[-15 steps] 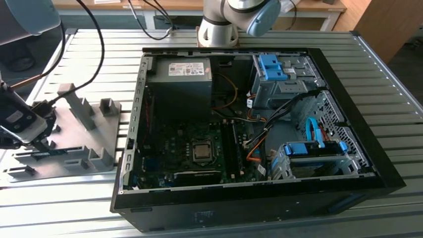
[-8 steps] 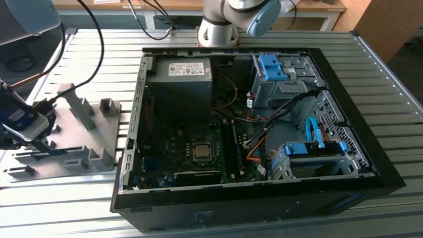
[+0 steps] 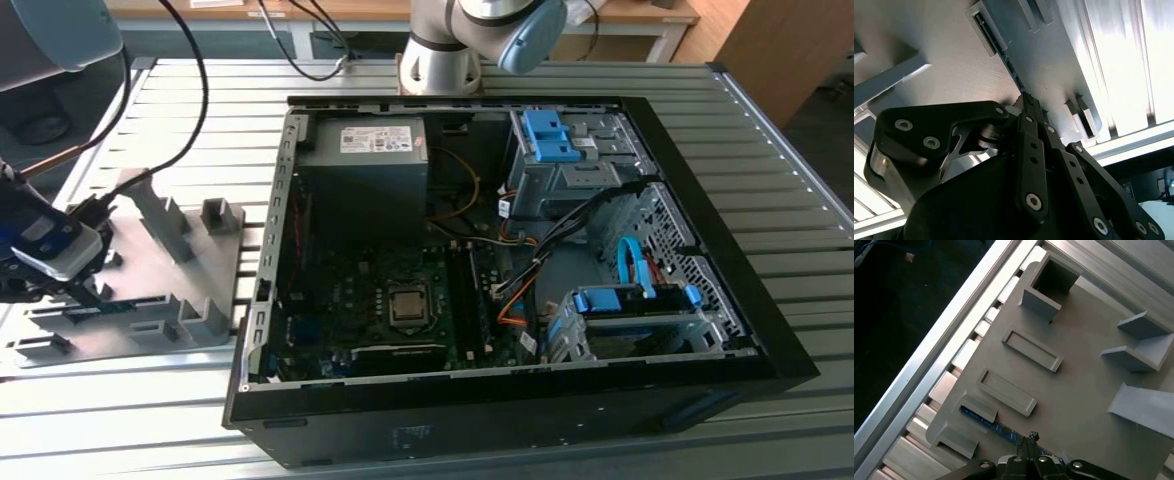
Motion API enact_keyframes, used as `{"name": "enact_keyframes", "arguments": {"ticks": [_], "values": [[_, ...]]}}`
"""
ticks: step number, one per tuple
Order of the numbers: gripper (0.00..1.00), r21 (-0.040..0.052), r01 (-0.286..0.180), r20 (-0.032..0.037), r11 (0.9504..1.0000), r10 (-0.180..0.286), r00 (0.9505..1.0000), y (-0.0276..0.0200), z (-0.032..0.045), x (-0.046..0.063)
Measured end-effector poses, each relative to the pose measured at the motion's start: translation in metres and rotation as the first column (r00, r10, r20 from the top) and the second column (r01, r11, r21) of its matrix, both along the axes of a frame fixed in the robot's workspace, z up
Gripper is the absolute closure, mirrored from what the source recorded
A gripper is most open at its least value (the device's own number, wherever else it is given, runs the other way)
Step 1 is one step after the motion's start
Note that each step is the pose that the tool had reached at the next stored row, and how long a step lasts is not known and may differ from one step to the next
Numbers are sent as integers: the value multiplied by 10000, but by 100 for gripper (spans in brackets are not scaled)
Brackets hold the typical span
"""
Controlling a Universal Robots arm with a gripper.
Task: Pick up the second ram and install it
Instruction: 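Pick up the second ram and move it above second insertion slot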
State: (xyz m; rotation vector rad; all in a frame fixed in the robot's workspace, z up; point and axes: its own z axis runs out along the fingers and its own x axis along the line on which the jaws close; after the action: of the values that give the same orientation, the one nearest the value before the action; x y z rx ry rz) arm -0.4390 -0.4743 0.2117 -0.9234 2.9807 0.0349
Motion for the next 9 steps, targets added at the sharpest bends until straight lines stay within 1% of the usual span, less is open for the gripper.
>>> {"name": "enact_keyframes", "arguments": {"ticks": [4,9], "values": [[90,0,-307,1,9995,307,9995,0,0,0],[90,0,-674,0,9977,674,9977,0,0,0]]}}
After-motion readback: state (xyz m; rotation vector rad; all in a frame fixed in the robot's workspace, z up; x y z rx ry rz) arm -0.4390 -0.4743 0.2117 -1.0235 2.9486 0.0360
